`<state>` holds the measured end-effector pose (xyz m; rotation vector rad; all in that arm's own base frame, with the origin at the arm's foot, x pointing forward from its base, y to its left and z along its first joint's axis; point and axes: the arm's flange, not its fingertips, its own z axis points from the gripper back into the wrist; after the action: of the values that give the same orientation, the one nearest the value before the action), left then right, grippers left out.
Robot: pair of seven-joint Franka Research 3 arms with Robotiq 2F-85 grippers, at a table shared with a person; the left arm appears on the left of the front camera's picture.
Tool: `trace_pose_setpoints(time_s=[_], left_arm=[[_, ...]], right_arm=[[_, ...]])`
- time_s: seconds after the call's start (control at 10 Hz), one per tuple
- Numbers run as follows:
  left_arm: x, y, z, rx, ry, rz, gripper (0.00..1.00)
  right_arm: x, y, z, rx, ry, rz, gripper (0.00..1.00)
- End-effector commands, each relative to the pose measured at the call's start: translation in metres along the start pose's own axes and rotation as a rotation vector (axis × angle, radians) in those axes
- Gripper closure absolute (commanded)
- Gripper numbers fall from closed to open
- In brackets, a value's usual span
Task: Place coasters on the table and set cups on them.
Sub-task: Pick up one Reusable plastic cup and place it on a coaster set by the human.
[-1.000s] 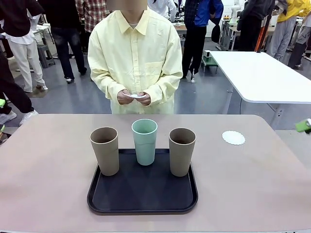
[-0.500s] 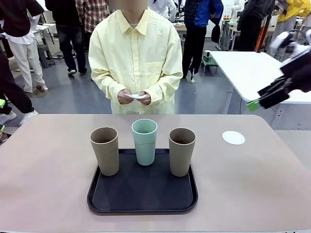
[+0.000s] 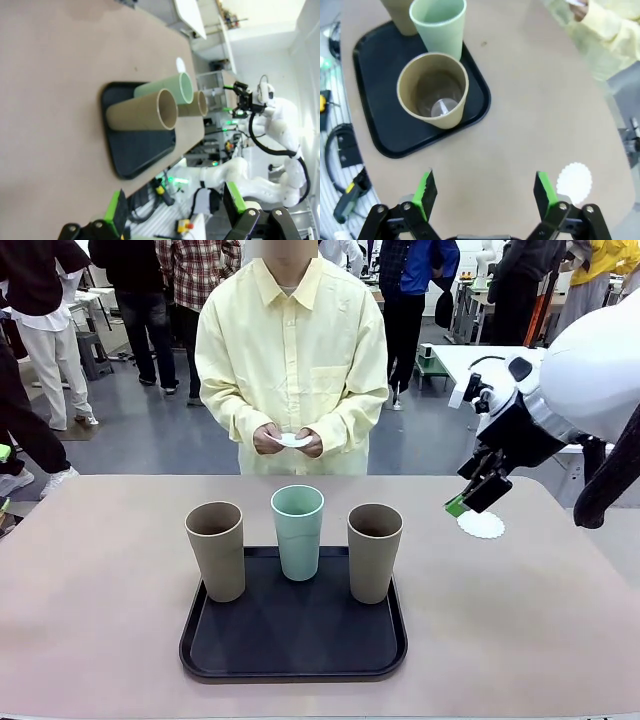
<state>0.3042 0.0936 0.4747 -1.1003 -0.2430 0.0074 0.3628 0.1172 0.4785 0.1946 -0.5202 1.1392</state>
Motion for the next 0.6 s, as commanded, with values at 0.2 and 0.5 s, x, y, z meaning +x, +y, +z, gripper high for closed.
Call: trace_pose_setpoints(time_s=[0.2, 0.5], left_arm=[[0.000, 0.000, 0.000, -0.017, -0.006, -0.011, 0.00], [0.000, 0.000, 0.000, -0.017, -0.006, -0.011, 0.00]], right_arm=[[-0.001, -0.001, 0.007, -0.006, -0.023, -0.020, 0.00], [-0.017, -0.005, 0.013, 0.088, -0.091, 0.197, 0.00]])
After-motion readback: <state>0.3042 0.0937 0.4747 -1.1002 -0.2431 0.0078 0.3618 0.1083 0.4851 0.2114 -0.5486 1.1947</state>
